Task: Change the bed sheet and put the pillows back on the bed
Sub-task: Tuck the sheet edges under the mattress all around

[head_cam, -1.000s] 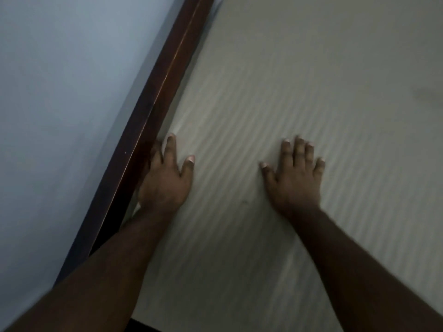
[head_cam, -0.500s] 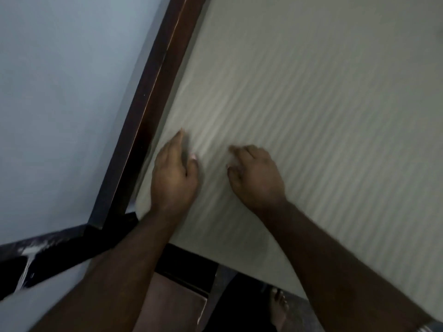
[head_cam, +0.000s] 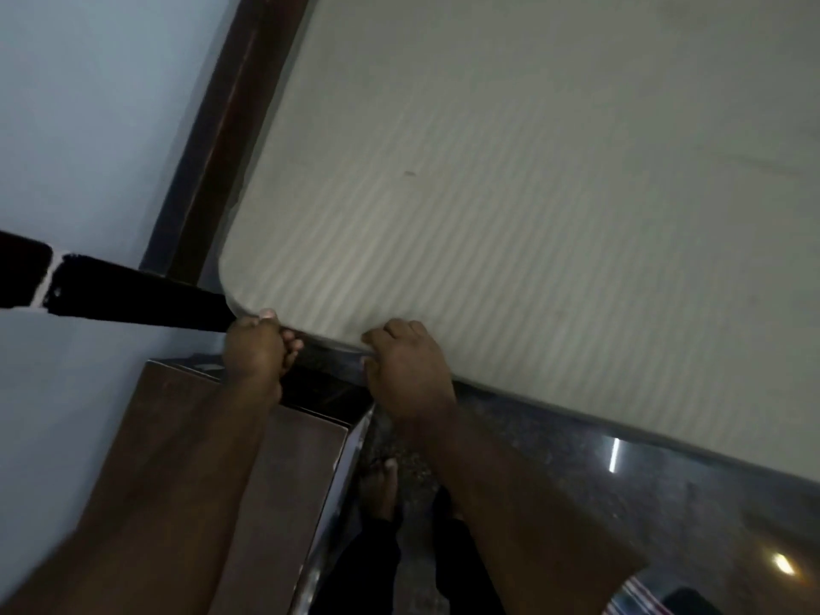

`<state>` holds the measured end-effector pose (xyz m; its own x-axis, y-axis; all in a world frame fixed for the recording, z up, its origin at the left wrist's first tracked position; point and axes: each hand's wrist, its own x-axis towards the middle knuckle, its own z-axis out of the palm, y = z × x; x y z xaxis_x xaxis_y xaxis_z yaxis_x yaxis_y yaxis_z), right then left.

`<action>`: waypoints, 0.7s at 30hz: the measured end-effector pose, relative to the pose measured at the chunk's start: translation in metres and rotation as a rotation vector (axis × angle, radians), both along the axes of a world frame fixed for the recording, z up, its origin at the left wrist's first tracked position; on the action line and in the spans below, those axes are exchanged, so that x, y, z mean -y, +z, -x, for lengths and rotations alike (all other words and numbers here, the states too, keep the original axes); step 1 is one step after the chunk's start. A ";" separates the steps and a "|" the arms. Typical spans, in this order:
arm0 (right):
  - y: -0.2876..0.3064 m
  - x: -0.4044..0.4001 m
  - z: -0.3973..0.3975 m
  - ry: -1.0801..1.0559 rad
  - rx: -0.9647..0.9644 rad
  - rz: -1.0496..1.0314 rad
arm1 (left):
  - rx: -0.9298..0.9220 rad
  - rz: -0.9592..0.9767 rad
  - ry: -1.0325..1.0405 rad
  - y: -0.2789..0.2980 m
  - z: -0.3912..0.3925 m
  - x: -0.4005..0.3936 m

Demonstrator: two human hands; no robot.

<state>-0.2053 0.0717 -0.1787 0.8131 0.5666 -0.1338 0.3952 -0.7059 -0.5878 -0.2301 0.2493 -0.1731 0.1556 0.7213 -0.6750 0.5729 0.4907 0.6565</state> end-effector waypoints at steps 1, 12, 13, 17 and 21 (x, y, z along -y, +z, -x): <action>0.000 0.000 0.001 -0.029 0.005 -0.028 | -0.021 -0.011 -0.015 -0.003 0.005 -0.013; 0.011 0.002 -0.001 -0.262 0.007 -0.108 | 0.028 -0.946 -1.130 0.014 0.016 0.028; 0.011 0.006 -0.007 -0.292 0.048 -0.089 | 0.076 -1.039 -1.224 0.016 0.004 0.030; -0.004 0.011 -0.033 -0.270 0.182 0.111 | 0.003 -1.123 -1.531 -0.002 -0.044 0.039; -0.025 0.045 -0.049 -0.190 0.127 0.334 | -0.197 -1.215 -1.627 -0.031 -0.050 0.040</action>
